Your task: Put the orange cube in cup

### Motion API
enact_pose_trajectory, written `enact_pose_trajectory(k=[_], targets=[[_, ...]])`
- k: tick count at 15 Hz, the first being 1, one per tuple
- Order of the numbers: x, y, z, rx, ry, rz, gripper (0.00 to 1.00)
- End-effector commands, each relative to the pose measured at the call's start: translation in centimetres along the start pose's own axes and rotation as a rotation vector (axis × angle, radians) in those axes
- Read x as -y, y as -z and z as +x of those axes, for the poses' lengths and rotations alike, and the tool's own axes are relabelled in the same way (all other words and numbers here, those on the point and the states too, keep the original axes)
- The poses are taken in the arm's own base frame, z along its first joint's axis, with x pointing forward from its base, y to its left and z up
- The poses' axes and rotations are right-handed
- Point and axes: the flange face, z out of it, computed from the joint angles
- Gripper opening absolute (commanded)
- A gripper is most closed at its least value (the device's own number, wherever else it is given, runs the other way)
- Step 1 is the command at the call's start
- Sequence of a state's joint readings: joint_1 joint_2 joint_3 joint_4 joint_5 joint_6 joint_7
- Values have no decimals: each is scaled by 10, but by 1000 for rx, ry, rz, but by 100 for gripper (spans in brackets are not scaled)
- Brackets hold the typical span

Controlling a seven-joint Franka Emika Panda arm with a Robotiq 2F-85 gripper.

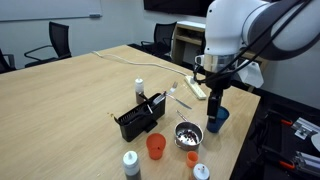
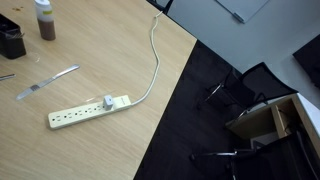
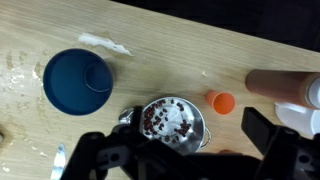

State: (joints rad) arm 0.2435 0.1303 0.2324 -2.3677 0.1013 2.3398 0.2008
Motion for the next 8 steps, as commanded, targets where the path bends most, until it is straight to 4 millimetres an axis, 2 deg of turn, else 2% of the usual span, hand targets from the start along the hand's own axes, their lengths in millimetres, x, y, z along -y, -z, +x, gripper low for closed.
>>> enact_pose_trajectory(k=[1, 3, 8], targets=[[3, -8, 5, -1, 2, 1, 100], [5, -18, 13, 6, 1, 1, 100], [6, -15, 16, -1, 2, 4, 100]])
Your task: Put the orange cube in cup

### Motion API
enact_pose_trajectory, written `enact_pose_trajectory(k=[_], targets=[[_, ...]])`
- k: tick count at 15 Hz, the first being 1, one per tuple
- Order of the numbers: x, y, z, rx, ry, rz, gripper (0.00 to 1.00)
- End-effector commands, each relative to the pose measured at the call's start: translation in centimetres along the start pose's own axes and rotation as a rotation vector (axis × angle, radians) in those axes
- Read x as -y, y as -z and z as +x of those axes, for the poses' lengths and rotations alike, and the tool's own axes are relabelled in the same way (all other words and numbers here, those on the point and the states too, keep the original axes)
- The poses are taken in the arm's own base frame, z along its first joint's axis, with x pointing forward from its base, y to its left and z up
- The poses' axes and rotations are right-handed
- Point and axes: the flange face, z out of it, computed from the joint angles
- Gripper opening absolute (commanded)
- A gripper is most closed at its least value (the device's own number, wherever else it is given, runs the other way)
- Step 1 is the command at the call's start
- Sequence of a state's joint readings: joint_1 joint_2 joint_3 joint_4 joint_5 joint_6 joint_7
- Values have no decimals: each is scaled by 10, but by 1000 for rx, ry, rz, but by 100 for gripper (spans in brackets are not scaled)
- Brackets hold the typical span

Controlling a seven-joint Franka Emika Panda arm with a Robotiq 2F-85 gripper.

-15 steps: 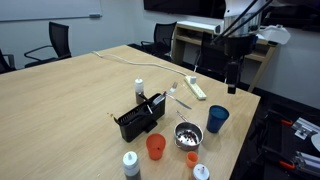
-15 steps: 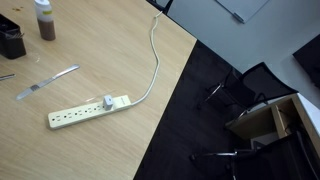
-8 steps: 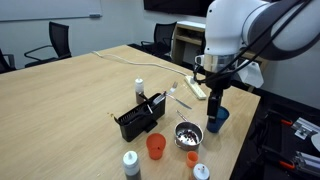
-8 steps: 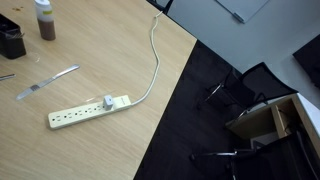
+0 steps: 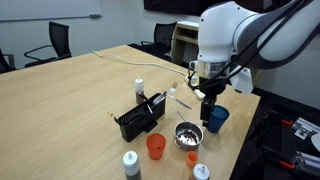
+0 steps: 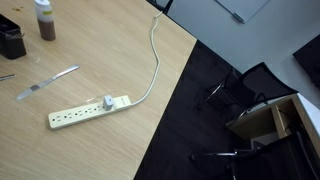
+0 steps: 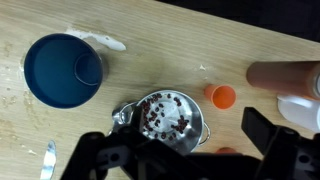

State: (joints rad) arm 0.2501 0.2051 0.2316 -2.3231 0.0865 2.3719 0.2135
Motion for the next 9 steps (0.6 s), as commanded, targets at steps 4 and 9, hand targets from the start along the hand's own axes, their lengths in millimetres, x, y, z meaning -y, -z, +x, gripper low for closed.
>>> enact_pose_trajectory(k=[4, 9], targets=[[10, -24, 2, -1, -21, -6, 100], [27, -65, 9, -19, -82, 0, 100]])
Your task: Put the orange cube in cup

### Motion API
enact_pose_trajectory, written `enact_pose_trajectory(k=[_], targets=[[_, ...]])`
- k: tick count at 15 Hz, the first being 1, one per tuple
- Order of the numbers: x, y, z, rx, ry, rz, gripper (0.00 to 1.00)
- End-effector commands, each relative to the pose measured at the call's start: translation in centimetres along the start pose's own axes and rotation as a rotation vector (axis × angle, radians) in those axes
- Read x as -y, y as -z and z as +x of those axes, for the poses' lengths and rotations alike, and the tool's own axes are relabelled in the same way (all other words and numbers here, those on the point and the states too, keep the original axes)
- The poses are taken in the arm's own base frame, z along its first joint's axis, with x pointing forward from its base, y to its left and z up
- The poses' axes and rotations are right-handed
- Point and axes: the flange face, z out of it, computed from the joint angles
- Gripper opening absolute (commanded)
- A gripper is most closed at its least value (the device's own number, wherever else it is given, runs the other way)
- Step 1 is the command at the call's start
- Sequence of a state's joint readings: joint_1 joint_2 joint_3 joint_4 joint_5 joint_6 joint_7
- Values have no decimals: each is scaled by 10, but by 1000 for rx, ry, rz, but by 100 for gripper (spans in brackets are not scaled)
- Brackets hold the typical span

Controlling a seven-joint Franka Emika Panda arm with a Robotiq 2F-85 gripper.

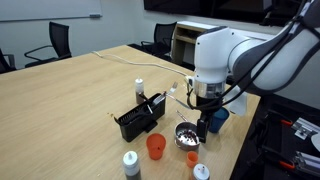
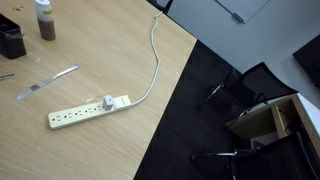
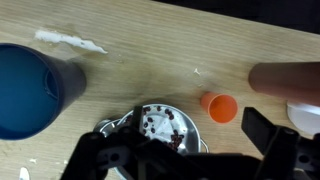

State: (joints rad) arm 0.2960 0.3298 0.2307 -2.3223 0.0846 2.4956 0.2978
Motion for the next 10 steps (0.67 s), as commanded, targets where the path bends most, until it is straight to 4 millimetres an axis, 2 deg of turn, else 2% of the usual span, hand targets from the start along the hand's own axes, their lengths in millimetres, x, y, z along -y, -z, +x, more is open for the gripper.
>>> enact_pose_trajectory(k=[1, 7, 10], targets=[[13, -18, 5, -29, -38, -27, 100], [43, -41, 20, -4, -101, -36, 100], [47, -51, 27, -1, -113, -28, 100]])
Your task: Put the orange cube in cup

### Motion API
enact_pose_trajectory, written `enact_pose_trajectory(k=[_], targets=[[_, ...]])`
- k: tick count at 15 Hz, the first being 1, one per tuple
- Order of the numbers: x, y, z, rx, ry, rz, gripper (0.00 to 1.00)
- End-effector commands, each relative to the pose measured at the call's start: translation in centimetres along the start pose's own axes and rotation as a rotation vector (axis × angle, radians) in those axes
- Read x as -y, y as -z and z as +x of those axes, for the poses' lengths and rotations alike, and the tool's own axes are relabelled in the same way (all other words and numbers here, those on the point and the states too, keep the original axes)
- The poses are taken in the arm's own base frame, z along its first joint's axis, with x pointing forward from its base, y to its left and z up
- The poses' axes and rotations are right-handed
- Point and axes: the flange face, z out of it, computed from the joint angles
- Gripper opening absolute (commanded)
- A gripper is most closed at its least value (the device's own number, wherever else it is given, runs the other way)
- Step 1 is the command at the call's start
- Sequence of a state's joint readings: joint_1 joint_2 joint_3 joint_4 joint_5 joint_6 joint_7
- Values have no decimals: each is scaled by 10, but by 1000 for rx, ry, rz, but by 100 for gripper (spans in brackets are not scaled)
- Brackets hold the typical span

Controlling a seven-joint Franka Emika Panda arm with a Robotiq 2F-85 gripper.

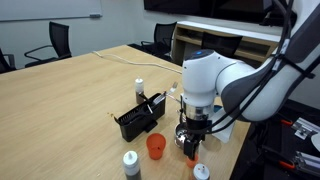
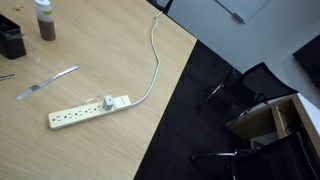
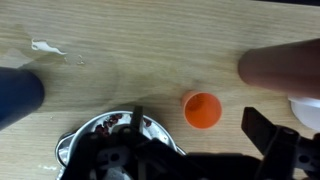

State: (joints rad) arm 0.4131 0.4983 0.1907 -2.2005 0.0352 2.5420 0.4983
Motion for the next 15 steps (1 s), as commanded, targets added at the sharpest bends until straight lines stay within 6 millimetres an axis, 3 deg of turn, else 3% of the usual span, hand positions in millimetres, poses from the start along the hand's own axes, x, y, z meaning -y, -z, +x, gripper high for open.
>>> enact_pose_trajectory(k=[1, 9, 15], targets=[[3, -8, 11, 2, -20, 9, 100], [11, -28, 10, 57, -50, 42, 100], [13, -33, 9, 54, -42, 43, 100]])
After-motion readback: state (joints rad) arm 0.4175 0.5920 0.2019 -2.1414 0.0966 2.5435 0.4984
